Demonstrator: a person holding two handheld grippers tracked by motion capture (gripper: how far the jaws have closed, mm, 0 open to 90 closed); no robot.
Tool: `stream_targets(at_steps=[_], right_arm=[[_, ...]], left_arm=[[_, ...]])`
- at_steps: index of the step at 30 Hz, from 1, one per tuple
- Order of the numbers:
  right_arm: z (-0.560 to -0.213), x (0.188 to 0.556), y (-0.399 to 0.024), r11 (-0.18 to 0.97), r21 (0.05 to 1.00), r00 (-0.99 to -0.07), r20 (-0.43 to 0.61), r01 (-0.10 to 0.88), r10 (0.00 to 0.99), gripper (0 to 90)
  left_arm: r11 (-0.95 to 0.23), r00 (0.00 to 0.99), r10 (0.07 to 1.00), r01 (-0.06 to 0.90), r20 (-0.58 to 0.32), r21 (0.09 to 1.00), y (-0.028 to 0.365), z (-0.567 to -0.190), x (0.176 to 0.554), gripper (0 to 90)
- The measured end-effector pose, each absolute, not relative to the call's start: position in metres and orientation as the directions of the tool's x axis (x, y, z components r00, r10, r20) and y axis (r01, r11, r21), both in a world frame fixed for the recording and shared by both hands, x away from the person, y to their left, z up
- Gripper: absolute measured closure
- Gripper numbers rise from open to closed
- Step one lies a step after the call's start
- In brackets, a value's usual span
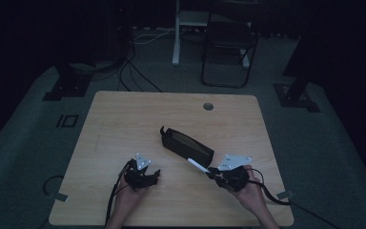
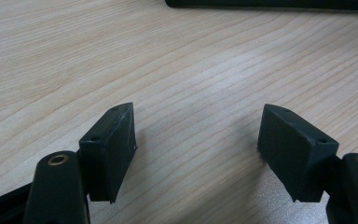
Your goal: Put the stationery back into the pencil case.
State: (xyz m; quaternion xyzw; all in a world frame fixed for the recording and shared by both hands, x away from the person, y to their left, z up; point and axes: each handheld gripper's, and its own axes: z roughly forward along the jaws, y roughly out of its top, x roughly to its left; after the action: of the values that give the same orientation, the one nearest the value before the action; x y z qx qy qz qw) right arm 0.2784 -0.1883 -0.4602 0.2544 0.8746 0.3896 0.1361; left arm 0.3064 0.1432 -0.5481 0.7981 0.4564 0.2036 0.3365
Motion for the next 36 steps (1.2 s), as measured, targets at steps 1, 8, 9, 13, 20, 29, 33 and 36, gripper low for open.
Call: stream_targets(at_steps=[1, 8, 9, 13, 20, 29, 33, 36], right_arm=[[-0.459, 0.279, -0.188, 0.567, 0.751, -0.834, -0.04, 0.338, 0.55, 78.6], [-0.454, 0.28, -0.191, 0.558, 0.758, -0.831, -0.037, 0.339, 0.555, 78.6], [-0.454, 0.28, -0.191, 0.558, 0.758, -0.831, -0.037, 0.339, 0.555, 78.6], [-0.45, 0.281, -0.193, 0.551, 0.763, -0.83, -0.034, 0.339, 0.557, 78.6], [-0.444, 0.283, -0.195, 0.543, 0.769, -0.827, -0.035, 0.337, 0.562, 78.6], [-0.437, 0.285, -0.196, 0.538, 0.776, -0.824, -0.043, 0.328, 0.565, 78.6], [-0.435, 0.286, -0.198, 0.532, 0.78, -0.822, -0.04, 0.329, 0.568, 78.6], [-0.433, 0.287, -0.2, 0.528, 0.782, -0.82, -0.038, 0.33, 0.57, 78.6]], left_arm=[[-0.357, 0.5, 0.866, 0.592, 0.018, 0.723, 0.143, -0.548, 0.306, 28.4], [-0.357, 0.501, 0.865, 0.592, 0.018, 0.723, 0.143, -0.548, 0.306, 28.3], [-0.357, 0.501, 0.865, 0.592, 0.018, 0.723, 0.143, -0.548, 0.306, 28.3], [-0.357, 0.501, 0.866, 0.592, 0.018, 0.723, 0.143, -0.548, 0.306, 28.3], [-0.357, 0.501, 0.865, 0.592, 0.018, 0.723, 0.143, -0.548, 0.306, 28.3], [-0.357, 0.5, 0.866, 0.592, 0.018, 0.723, 0.143, -0.548, 0.306, 28.3], [-0.357, 0.501, 0.866, 0.592, 0.017, 0.723, 0.143, -0.548, 0.306, 28.3], [-0.357, 0.501, 0.866, 0.592, 0.018, 0.723, 0.143, -0.548, 0.306, 28.3]])
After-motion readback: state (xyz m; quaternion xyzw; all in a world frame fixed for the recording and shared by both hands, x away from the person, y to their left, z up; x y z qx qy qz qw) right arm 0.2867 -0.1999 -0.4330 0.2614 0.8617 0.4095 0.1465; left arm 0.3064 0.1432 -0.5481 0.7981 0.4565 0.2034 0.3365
